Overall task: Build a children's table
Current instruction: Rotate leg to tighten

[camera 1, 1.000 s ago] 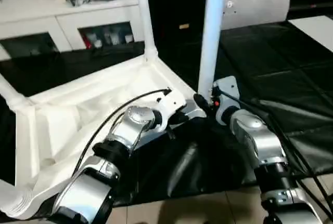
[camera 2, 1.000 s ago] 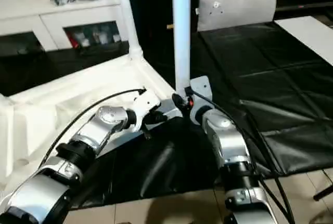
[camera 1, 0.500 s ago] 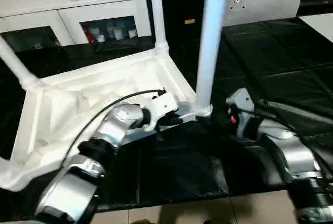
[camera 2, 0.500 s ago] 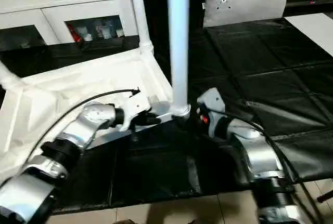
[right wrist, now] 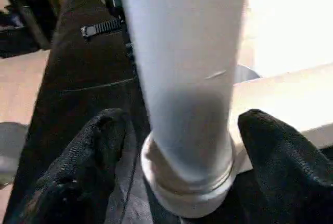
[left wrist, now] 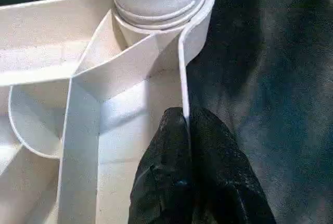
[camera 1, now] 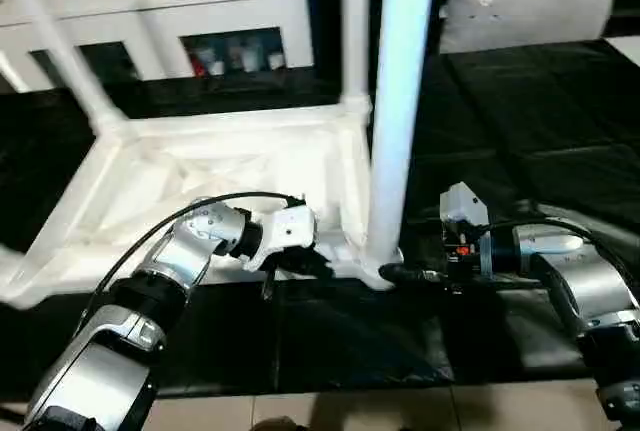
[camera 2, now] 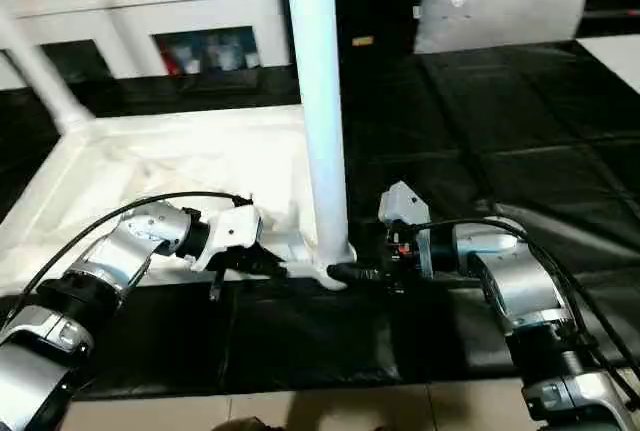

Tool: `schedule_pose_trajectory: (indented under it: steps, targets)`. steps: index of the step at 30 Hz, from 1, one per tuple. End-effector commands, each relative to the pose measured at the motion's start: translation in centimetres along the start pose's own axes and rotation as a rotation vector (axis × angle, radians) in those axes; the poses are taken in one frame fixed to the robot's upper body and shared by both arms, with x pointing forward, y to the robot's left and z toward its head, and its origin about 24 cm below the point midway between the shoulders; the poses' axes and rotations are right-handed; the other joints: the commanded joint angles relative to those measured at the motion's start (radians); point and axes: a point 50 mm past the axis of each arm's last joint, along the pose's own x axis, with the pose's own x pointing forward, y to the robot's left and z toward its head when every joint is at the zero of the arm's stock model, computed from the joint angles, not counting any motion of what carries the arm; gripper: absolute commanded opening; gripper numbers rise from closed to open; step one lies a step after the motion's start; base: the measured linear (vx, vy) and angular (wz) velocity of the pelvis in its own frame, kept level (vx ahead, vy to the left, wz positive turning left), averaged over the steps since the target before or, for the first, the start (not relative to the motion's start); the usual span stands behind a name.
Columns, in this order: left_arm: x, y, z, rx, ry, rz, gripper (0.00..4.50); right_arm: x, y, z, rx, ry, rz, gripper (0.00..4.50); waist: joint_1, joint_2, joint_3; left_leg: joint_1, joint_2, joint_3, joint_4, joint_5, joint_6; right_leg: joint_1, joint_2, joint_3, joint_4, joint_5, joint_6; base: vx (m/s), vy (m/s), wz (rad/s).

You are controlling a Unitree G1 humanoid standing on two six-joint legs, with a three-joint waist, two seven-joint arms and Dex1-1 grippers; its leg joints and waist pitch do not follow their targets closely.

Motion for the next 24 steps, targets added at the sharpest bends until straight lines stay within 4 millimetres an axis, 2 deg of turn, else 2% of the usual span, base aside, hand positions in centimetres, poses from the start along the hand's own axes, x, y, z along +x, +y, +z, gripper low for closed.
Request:
schedule_pose_trajectory:
  steps: [1,4,6,13,14,19,20,21,22,24]
  targets:
    - [0.1,-0.6,-0.5,0.026,0.052,-0.066,0.0,0.2,-0.1,0.5,-0.017,-0.009,0.032,3.33,-0.001,-0.032,-0.074,0.001,0.136,-0.049,-0.071,-0.083,0.131,0.058,-0.12,0.094,-0.048,-0.108,-0.169,0.0,0.0,0.0]
    - [0.1,-0.7,-0.5,0.018,0.046,-0.057,0.0,0.4,-0.1,0.5,-0.01,-0.02,0.044,3.06,0.001,-0.029,-0.073,0.001,0.136,-0.049,-0.072,-0.087,0.124,0.058,-0.12,0.092,-0.051,-0.148,-0.158,0.0,0.0,0.0]
    - [0.2,-0.7,-0.5,0.005,0.031,-0.046,0.0,0.5,-0.2,0.5,-0.005,-0.026,0.053,2.91,0.0,-0.035,-0.073,0.001,0.136,-0.049,-0.072,-0.084,0.123,0.057,-0.119,0.093,-0.052,-0.154,-0.154,0.0,0.0,0.0]
    - [0.2,-0.7,-0.6,-0.012,0.015,-0.033,0.0,0.8,-0.3,0.5,0.0,-0.032,0.073,2.34,0.001,-0.032,-0.073,0.002,0.135,-0.048,-0.071,-0.075,0.126,0.055,-0.118,0.092,-0.053,-0.167,-0.149,0.0,0.0,0.0]
    - [0.2,-0.7,-0.7,-0.016,0.015,-0.03,0.0,0.8,-0.2,0.5,0.013,-0.028,0.087,2.15,-0.001,-0.031,-0.073,0.002,0.135,-0.048,-0.071,-0.077,0.125,0.055,-0.118,0.092,-0.053,-0.166,-0.149,0.0,0.0,0.0]
    - [0.3,-0.5,-0.7,-0.043,0.004,-0.01,0.0,1.0,0.1,0.3,0.04,-0.034,0.112,1.95,0.0,-0.032,-0.074,0.002,0.134,-0.047,-0.07,-0.069,0.128,0.056,-0.118,0.092,-0.052,-0.162,-0.149,0.0,0.0,0.0]
    - [0.4,-0.3,-0.6,-0.079,-0.015,0.017,0.0,1.2,0.3,0.2,0.055,-0.05,0.123,1.94,0.0,-0.028,-0.074,0.003,0.135,-0.047,-0.07,-0.068,0.127,0.056,-0.117,0.092,-0.051,-0.158,-0.152,0.0,0.0,0.0]
    - [0.5,-0.2,-0.5,-0.094,-0.02,0.028,0.0,1.3,0.3,0.2,0.065,-0.059,0.115,1.93,0.0,-0.031,-0.073,0.003,0.136,-0.047,-0.07,-0.07,0.127,0.055,-0.117,0.092,-0.053,-0.158,-0.153,0.0,0.0,0.0]
    - [0.6,-0.2,-0.4,-0.109,-0.026,0.038,0.0,1.4,0.3,0.3,0.075,-0.068,0.108,1.92,0.0,-0.028,-0.074,0.004,0.136,-0.046,-0.07,-0.071,0.124,0.056,-0.118,0.093,-0.052,-0.158,-0.156,0.0,0.0,0.0]
    - [1.2,0.4,0.1,-0.163,-0.051,0.1,0.0,2.1,0.6,0.4,0.093,-0.088,0.082,1.91,0.003,-0.029,-0.072,0.004,0.135,-0.045,-0.071,-0.076,0.12,0.057,-0.118,0.094,-0.056,-0.174,-0.154,0.0,0.0,0.0]
